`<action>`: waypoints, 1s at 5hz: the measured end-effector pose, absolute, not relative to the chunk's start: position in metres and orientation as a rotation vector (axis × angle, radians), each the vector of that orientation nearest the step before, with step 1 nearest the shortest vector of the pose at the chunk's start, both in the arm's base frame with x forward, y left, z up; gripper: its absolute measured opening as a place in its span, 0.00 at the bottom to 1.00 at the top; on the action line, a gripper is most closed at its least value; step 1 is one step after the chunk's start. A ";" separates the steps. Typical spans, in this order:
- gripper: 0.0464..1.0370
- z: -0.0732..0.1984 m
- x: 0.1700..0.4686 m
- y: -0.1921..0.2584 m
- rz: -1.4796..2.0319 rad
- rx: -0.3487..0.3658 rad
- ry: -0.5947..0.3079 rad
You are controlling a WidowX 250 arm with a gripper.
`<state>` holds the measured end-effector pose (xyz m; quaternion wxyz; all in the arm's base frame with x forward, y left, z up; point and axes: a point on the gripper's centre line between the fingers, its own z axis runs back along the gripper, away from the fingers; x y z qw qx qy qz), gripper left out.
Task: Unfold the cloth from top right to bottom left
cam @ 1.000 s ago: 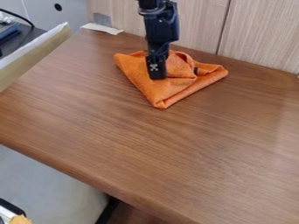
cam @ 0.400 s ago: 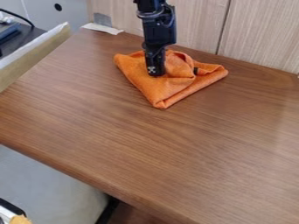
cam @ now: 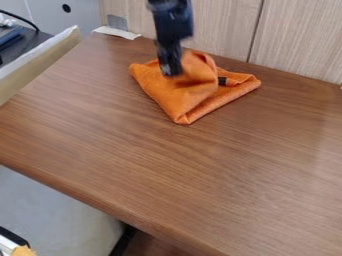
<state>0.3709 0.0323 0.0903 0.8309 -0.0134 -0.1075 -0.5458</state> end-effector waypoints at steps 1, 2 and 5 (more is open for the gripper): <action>0.01 0.112 0.357 0.048 -1.115 0.001 -0.279; 0.01 0.124 0.333 0.066 -1.063 0.026 -0.298; 0.01 0.089 0.267 0.108 -1.000 0.037 -0.200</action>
